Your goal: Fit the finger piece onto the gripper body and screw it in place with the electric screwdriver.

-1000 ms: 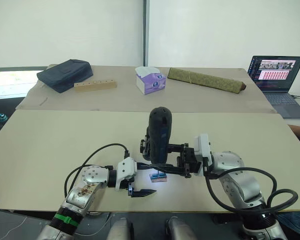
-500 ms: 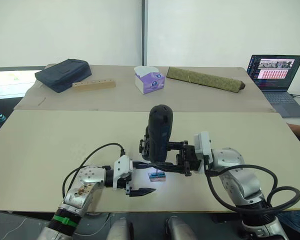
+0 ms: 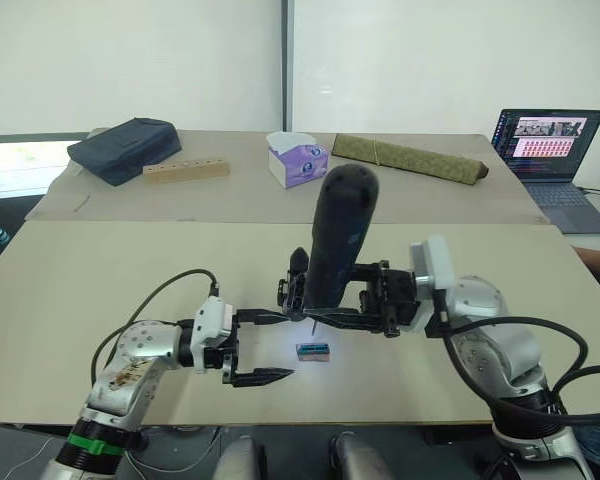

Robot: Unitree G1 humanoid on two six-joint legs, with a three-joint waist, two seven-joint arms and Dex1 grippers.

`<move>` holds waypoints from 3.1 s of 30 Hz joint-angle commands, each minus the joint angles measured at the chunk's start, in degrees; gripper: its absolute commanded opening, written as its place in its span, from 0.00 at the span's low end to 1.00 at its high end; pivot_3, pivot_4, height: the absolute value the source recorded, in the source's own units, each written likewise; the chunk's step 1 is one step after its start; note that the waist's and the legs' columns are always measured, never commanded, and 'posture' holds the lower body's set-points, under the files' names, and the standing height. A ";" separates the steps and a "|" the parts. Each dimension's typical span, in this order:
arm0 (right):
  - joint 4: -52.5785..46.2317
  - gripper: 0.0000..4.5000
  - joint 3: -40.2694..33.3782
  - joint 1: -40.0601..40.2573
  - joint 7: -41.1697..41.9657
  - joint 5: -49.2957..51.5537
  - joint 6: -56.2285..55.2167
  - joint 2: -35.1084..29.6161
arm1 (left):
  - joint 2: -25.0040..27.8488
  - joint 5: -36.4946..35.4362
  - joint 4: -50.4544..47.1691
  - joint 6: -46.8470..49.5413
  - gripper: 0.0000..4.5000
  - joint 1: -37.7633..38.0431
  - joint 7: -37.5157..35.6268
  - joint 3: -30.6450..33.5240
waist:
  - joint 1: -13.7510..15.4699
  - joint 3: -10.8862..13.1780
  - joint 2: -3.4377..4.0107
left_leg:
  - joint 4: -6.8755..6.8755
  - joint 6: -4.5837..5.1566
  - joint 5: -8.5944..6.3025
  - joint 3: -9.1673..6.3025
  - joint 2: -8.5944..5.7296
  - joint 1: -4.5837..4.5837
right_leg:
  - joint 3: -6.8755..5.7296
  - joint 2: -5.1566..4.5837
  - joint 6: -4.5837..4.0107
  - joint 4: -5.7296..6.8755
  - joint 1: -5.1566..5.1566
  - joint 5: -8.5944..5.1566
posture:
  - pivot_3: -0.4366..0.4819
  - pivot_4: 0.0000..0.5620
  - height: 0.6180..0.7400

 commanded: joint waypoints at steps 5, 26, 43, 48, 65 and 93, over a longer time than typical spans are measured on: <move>-5.20 0.43 -4.74 -2.73 -1.49 6.23 3.22 -1.60 | 2.95 -4.10 -1.73 2.34 0.99 0.53 0.08 6.35 | 0.02 0.01 0.00 | 0.00 0.00 0.00 0.01 0.00 -0.01 | 0.00 -0.01 0.00 0.00 -0.01 0.00 | 0.48 0.27 1.00; -6.38 0.43 -9.57 -3.73 -2.76 11.28 8.79 -6.91 | -9.39 16.43 33.10 -11.95 0.99 -16.00 7.42 -2.52 | 0.48 0.02 -0.04 | 0.07 0.00 0.00 0.00 -0.07 -0.14 | -0.02 -0.02 0.03 -0.05 -0.02 0.03 | 0.48 0.27 1.00; -7.85 0.43 -9.93 -3.22 -4.39 11.12 10.05 -8.11 | -16.85 19.57 37.61 -12.15 0.99 -21.96 7.17 -5.78 | 0.77 0.02 -0.04 | 0.24 0.01 0.00 -0.05 -0.12 -0.22 | -0.01 -0.04 0.11 -0.05 0.01 0.07 | 0.48 0.27 1.00; -8.24 0.43 -10.07 -3.23 -5.05 11.28 10.50 -8.38 | -15.98 20.47 38.75 -12.09 0.83 -22.45 7.31 -5.74 | 0.69 0.02 -0.04 | 0.24 0.01 0.00 -0.06 -0.11 -0.22 | -0.01 -0.04 0.11 -0.05 0.01 0.07 | 0.48 0.27 1.00; -8.04 0.43 -11.06 -2.77 -4.21 12.40 11.50 -9.62 | -18.01 21.91 62.44 -24.09 0.52 -36.86 -7.68 -6.72 | 0.93 0.03 -0.06 | 0.27 0.01 0.00 -0.08 -0.17 -0.32 | -0.04 -0.04 0.12 -0.11 0.00 0.07 | 0.48 0.27 1.00; -7.91 0.43 -11.15 -1.22 -3.55 12.60 11.18 -9.69 | -14.26 19.67 19.29 -1.39 0.98 -12.39 13.30 -3.27 | 0.38 0.03 -0.06 | 0.32 0.03 -0.02 -0.15 -0.08 -0.25 | -0.04 -0.06 0.14 0.03 0.00 0.08 | 0.48 0.27 1.00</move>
